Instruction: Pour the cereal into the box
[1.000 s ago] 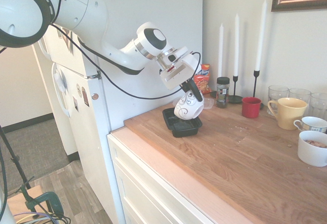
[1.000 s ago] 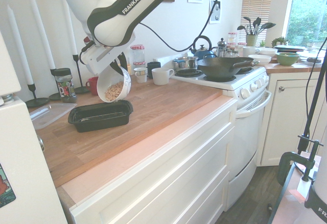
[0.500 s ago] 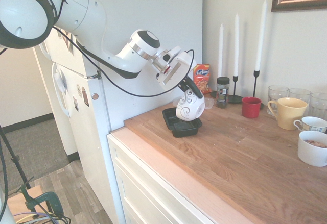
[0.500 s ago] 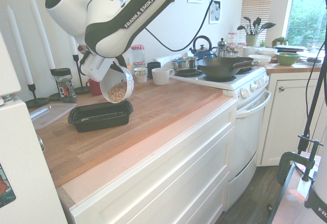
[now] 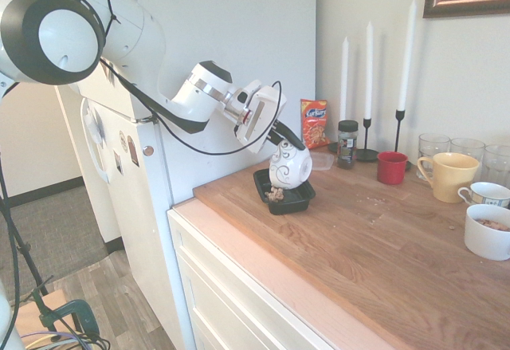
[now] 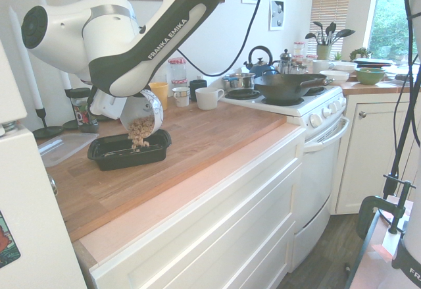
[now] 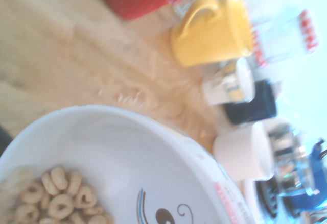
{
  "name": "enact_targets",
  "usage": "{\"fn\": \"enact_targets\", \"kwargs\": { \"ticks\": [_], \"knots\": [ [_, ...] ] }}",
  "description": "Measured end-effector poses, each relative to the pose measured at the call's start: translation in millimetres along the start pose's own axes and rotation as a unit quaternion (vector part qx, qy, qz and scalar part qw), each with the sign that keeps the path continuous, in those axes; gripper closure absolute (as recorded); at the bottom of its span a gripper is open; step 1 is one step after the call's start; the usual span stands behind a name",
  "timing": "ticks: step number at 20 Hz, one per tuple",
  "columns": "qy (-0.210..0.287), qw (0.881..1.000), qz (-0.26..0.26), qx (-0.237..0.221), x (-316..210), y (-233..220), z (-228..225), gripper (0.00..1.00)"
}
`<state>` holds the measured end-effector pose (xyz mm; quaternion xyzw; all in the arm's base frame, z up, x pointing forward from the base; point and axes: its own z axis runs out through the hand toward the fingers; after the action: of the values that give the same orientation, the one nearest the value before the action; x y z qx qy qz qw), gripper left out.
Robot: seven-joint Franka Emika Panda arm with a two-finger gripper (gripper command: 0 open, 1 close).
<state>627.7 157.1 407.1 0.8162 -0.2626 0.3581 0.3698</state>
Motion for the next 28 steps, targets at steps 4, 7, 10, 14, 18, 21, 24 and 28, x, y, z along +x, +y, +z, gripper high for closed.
{"fn": "enact_targets", "kwargs": {
  "ticks": [4,7,10,14,18,21,24,28],
  "knots": [
    [0.024,1.0,-0.004,-0.012,-6.6,-6.1,-2.8,1.0],
    [0.047,0.999,-0.006,-0.024,-13.1,-11.4,-2.8,1.0],
    [0.061,0.998,-0.009,-0.031,-15.4,-13.3,-1.8,1.0],
    [0.083,0.996,-0.007,-0.042,-12.1,-11.3,-2.5,1.0],
    [0.095,0.994,-0.008,-0.052,-12.3,-10.9,-8.0,1.0],
    [0.112,0.992,-0.012,-0.056,-12.2,-11.8,-14.7,1.0],
    [0.128,0.99,-0.019,-0.06,-15.5,-12.9,-18.7,1.0],
    [0.135,0.989,-0.018,-0.062,-17.8,-13.1,-19.9,1.0]
  ]
}}
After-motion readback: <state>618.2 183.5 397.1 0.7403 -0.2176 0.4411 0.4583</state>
